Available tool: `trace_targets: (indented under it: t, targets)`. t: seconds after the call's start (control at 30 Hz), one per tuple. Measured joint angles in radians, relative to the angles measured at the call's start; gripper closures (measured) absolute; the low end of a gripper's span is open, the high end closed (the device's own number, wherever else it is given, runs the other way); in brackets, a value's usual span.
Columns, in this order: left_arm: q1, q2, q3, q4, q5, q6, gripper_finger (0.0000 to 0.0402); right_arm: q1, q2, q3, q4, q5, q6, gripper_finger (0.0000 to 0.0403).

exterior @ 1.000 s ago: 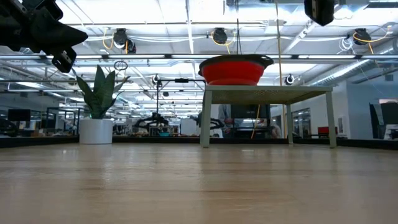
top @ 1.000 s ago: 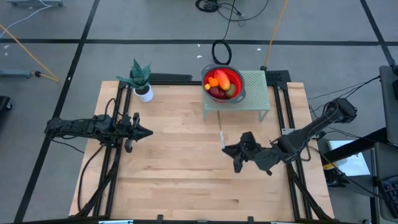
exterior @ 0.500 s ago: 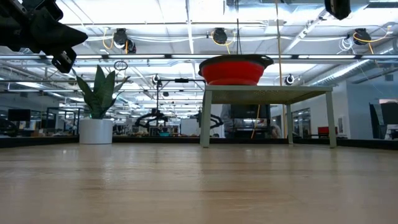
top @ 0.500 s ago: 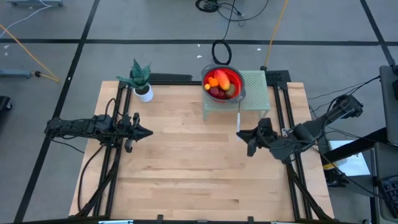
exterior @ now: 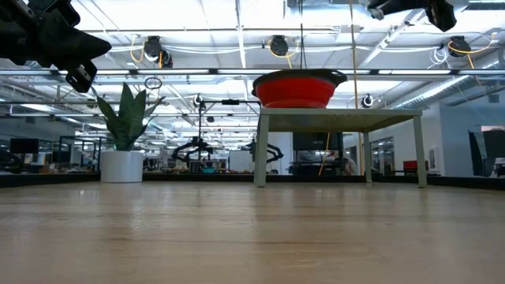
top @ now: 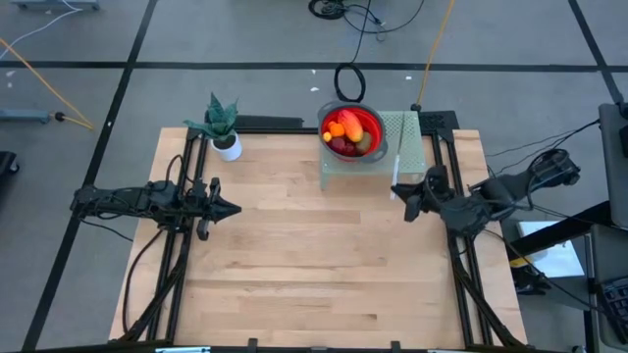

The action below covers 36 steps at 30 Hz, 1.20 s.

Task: Pick & Place Fruit
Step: Put the blue white knife to the right of the red basket on the shelf

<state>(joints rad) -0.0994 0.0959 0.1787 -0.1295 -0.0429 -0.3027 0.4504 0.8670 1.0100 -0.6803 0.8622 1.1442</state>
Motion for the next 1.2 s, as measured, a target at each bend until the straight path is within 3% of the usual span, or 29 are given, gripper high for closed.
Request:
trace_targets:
  t: [0.6,0.93,1.2]
  targets:
    - [0.0,0.0,0.0,0.004,0.0,-0.015,0.0392,-0.201,-0.131,0.0,-0.334,-0.066,0.084,0.0365]
    - [0.0,0.0,0.0,0.009,-0.011,-0.057,0.0392,-0.443,-0.135,0.0,-0.357,-0.253,-0.013,0.0365]
    - [0.0,0.0,0.0,0.011,-0.049,-0.068,0.0392,-0.675,-0.118,0.0,-0.349,-0.503,-0.07,0.0365]
